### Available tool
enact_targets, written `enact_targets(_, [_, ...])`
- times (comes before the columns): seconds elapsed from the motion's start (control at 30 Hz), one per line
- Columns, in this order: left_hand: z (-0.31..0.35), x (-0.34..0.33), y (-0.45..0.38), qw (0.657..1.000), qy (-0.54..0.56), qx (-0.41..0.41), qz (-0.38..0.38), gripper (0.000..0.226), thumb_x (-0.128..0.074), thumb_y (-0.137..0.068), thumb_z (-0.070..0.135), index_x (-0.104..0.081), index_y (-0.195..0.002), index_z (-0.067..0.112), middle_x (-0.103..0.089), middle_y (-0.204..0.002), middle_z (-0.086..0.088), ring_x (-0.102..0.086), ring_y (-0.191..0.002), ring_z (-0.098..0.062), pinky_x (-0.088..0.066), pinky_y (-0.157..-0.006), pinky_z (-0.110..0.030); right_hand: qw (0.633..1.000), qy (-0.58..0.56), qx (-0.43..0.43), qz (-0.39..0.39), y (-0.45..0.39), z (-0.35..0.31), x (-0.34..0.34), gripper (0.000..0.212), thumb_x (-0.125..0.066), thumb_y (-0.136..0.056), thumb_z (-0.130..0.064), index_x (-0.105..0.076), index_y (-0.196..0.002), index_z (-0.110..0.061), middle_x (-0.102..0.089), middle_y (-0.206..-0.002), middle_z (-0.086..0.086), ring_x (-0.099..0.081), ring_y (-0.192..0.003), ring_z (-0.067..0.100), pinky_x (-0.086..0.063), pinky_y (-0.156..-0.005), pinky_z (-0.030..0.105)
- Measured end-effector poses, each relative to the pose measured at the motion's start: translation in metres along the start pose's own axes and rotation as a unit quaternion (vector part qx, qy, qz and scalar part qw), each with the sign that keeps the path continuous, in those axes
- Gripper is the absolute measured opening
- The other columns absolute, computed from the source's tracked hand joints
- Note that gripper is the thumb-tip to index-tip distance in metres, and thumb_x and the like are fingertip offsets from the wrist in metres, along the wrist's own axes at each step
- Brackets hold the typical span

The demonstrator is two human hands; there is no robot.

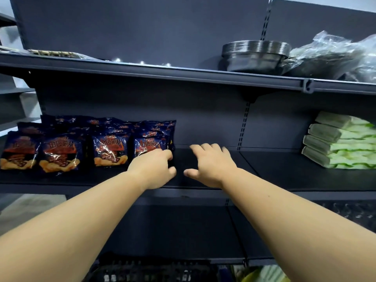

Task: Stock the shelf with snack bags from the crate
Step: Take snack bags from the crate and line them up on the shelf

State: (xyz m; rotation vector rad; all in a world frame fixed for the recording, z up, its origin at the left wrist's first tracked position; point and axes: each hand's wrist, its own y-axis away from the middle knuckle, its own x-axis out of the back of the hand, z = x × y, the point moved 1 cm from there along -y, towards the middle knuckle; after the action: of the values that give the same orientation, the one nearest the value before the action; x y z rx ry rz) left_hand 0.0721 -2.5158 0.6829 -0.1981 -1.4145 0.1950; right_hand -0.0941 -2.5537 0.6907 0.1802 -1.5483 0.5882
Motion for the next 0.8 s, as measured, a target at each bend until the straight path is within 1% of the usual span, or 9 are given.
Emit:
enact_targets(0.2, [-0.013,-0.016,0.011,0.999,0.025,-0.001,-0.026,0.044,-0.046,-0.093,0.043,-0.047,-0.133,0.025,-0.050,-0.128,0.003,-0.055,-0.106,-0.020,-0.050,-0.087,-0.040,1.000,-0.009,-0.012,0.001,0.006,-0.011,-0.017,0.068,-0.049,-0.089,-0.061,-0.031,-0.144,-0.024,-0.043,-0.139,0.003,-0.035,-0.128,0.027,-0.029,-0.107,0.044])
enact_targets(0.33, [-0.021,-0.032,0.020,0.999,0.030,0.000,-0.046,0.043,-0.046,-0.093,0.044,-0.048,-0.132,0.025,-0.051,-0.128,0.003,-0.055,-0.109,-0.020,-0.049,-0.089,-0.041,0.999,-0.019,-0.019,0.019,0.015,-0.022,-0.034,0.056,-0.048,-0.092,-0.057,-0.041,-0.135,-0.022,-0.049,-0.132,0.001,-0.039,-0.122,0.026,-0.035,-0.099,0.041])
enact_targets(0.5, [-0.029,-0.055,0.033,0.996,0.033,-0.007,-0.078,0.041,-0.047,-0.093,0.045,-0.048,-0.129,0.025,-0.052,-0.124,0.005,-0.055,-0.105,-0.019,-0.050,-0.085,-0.039,0.999,-0.032,-0.017,0.020,0.027,-0.032,-0.053,0.044,-0.045,-0.095,-0.051,-0.047,-0.126,-0.020,-0.055,-0.119,-0.001,-0.046,-0.111,0.024,-0.039,-0.090,0.039])
enact_targets(0.6, [-0.031,-0.069,0.041,0.995,0.038,-0.006,-0.096,0.040,-0.046,-0.094,0.044,-0.049,-0.128,0.025,-0.052,-0.124,0.005,-0.055,-0.105,-0.018,-0.050,-0.085,-0.037,0.999,-0.046,-0.015,0.012,0.034,-0.038,-0.068,0.039,-0.046,-0.095,-0.049,-0.049,-0.120,-0.019,-0.059,-0.112,-0.001,-0.049,-0.106,0.023,-0.038,-0.085,0.038])
enact_targets(0.7, [-0.035,-0.088,0.051,0.992,0.042,-0.002,-0.115,0.037,-0.046,-0.094,0.044,-0.050,-0.125,0.024,-0.053,-0.120,0.005,-0.055,-0.100,-0.019,-0.049,-0.082,-0.036,0.998,-0.058,-0.018,-0.007,0.042,-0.044,-0.090,0.039,-0.046,-0.095,-0.048,-0.050,-0.119,-0.018,-0.060,-0.112,0.000,-0.049,-0.106,0.024,-0.038,-0.085,0.038])
enact_targets(0.8, [-0.041,-0.113,0.060,0.990,0.049,0.019,-0.129,0.037,-0.047,-0.092,0.044,-0.052,-0.123,0.024,-0.054,-0.120,0.004,-0.056,-0.102,-0.021,-0.049,-0.083,-0.036,0.996,-0.072,-0.025,-0.038,0.051,-0.050,-0.118,0.037,-0.048,-0.094,-0.047,-0.051,-0.118,-0.018,-0.060,-0.110,0.000,-0.050,-0.104,0.025,-0.038,-0.082,0.038])
